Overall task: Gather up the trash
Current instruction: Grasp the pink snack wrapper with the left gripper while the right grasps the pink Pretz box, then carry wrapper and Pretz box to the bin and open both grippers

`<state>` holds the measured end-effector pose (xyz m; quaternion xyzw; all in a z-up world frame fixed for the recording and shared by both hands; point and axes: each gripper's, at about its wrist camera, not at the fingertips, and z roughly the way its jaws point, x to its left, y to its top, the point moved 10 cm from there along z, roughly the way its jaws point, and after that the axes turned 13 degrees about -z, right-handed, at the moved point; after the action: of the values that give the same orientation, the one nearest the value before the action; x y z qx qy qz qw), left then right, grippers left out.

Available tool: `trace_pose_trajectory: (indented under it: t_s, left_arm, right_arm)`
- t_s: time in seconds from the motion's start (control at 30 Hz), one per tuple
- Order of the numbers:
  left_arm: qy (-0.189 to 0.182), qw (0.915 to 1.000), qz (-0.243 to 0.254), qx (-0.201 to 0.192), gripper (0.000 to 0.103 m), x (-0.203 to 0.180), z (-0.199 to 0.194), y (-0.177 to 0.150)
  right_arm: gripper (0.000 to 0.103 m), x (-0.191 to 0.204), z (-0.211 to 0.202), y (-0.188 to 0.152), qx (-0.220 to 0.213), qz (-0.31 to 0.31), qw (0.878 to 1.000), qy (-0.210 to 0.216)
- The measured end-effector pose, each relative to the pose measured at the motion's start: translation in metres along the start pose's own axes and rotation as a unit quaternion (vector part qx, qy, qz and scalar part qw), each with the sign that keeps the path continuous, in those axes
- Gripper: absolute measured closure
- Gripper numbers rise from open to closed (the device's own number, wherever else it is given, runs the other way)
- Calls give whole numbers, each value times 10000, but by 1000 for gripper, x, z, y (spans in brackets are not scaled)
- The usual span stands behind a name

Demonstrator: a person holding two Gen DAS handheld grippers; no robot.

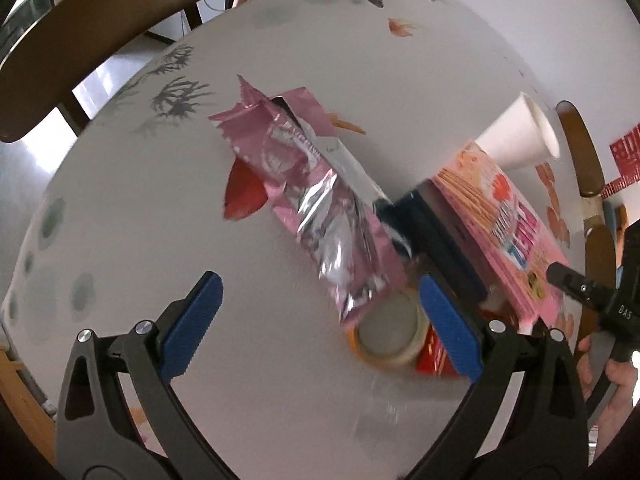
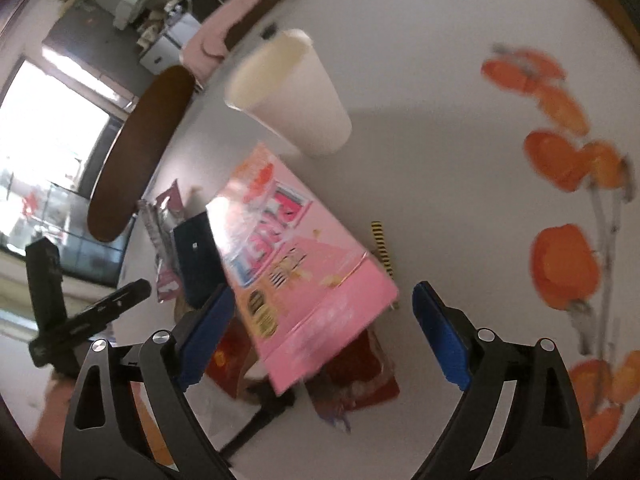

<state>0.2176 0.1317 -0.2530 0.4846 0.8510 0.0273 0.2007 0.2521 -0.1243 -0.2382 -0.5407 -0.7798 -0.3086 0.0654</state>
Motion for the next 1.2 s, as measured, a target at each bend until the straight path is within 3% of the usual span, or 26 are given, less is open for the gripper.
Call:
trace_pose_trajectory:
  t_s: [0.07,0.13,0.17,0.2,0.27,0.33,0.5,0.9,1.2]
  left_arm:
    - [-29,9999,-91,82,11,-2,11,3]
    - [-178,9998,-46,119,32,-6,16,4]
    - [-154,9999,32,60,33,-8,15,6]
    - [-174,9998,96,47,43,-11,15,6]
    - [-258,9996,139,54,56,-14,14,6]
    - [-355,9993,73,95,71,-15,14,4]
    - [-657,9978,43,75,90,-18,3,-2]
    - [-1014,9940,211,-336,95,-12,-57,-3]
    - [-851,9903,-41,-1099,95,53,-137,5]
  right_arm:
    - [14,3,8,4,40,88,9994,320]
    - [30,5,11,7,7,174,9985,520]
    - [42,4,13,6,50,238,9979,608]
    - [56,3,12,8,-15,369,9965,753]
    - [68,4,11,10,-52,628,9913,1160]
    - [74,6,6,10,-117,701,9888,1311]
    - [89,25,-16,15,-385,673,9822,1710]
    - [93,92,-80,33,-1086,-83,9745,1964]
    - [93,191,-87,37,-1234,-874,9607,2329]
